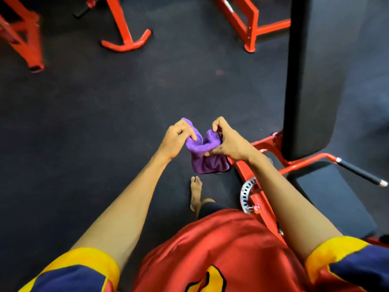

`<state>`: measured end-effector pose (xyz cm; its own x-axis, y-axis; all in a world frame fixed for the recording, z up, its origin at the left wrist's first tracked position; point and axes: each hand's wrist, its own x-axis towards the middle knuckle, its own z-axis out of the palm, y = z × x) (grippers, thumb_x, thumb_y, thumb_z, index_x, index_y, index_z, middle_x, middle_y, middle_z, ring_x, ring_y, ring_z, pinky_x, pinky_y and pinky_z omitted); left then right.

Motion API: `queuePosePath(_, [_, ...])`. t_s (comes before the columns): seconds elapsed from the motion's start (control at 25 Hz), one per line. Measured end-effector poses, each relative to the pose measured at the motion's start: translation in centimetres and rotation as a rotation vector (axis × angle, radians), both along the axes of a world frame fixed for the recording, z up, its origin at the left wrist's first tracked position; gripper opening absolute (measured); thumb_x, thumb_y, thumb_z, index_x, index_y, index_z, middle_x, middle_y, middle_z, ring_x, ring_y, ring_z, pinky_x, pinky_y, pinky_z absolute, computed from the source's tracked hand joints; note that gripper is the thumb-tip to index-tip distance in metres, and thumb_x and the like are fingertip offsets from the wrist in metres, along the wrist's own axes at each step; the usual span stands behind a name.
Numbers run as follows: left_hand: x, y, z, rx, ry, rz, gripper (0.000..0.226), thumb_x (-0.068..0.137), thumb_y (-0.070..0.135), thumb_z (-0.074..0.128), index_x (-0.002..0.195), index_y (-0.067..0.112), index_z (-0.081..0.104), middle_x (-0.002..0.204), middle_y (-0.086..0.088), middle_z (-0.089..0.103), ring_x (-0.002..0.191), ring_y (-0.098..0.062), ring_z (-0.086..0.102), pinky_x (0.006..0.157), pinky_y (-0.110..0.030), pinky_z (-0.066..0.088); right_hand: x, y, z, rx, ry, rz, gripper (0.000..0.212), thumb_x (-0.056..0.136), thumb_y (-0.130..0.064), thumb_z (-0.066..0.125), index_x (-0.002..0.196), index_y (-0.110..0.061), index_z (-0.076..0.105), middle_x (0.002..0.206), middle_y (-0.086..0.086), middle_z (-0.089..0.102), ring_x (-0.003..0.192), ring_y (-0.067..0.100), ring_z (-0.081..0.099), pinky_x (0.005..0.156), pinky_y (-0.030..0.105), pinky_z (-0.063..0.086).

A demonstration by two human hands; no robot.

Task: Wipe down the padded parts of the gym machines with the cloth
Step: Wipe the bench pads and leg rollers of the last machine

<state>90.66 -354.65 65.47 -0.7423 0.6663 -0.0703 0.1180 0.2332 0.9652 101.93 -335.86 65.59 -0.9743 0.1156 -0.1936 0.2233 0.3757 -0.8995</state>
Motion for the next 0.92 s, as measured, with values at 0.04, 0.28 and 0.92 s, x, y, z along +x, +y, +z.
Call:
queuePosePath(0.04, [-2.2, 0.1, -0.4, -0.018, -0.004, 0.007, 0.014, 0.088, 0.007, 0.068, 0.074, 0.004, 0.065, 0.081, 0.012, 0.056, 0.071, -0.005, 0.049, 0.071, -0.016, 0.039, -2.6, -0.2, -0.3, 0.006, 0.004, 0.025, 0.073, 0.062, -0.022, 0.094, 0.105, -0.021, 0.036, 0.083, -0.009, 0.043, 0.071, 0.01, 0.035, 0.063, 0.029, 0.038])
queuePosePath(0.28, [-14.4, 1.3, -1.4, 0.056, -0.189, 0.221, 0.064, 0.078, -0.01, 0.077, 0.123, 0.025, 0.048, 0.132, -0.001, 0.05, 0.1, -0.01, 0.064, 0.087, -0.028, 0.056, -17.3, 0.8, -0.5, -0.009, -0.111, 0.125, 0.063, 0.068, -0.009, 0.092, 0.115, -0.02, 0.053, 0.103, 0.001, 0.064, 0.073, 0.011, 0.058, 0.067, 0.039, 0.054])
queuePosePath(0.92, [-47.9, 14.0, -2.0, -0.163, -0.178, -0.154, 0.035, 0.087, -0.015, 0.059, 0.106, 0.013, 0.068, 0.101, -0.005, 0.076, 0.089, -0.008, 0.07, 0.085, -0.023, 0.056, -44.4, 11.5, -1.8, -0.163, -0.184, -0.082, 0.034, 0.069, -0.008, 0.091, 0.083, -0.022, 0.064, 0.089, -0.01, 0.064, 0.083, 0.009, 0.058, 0.082, 0.037, 0.049])
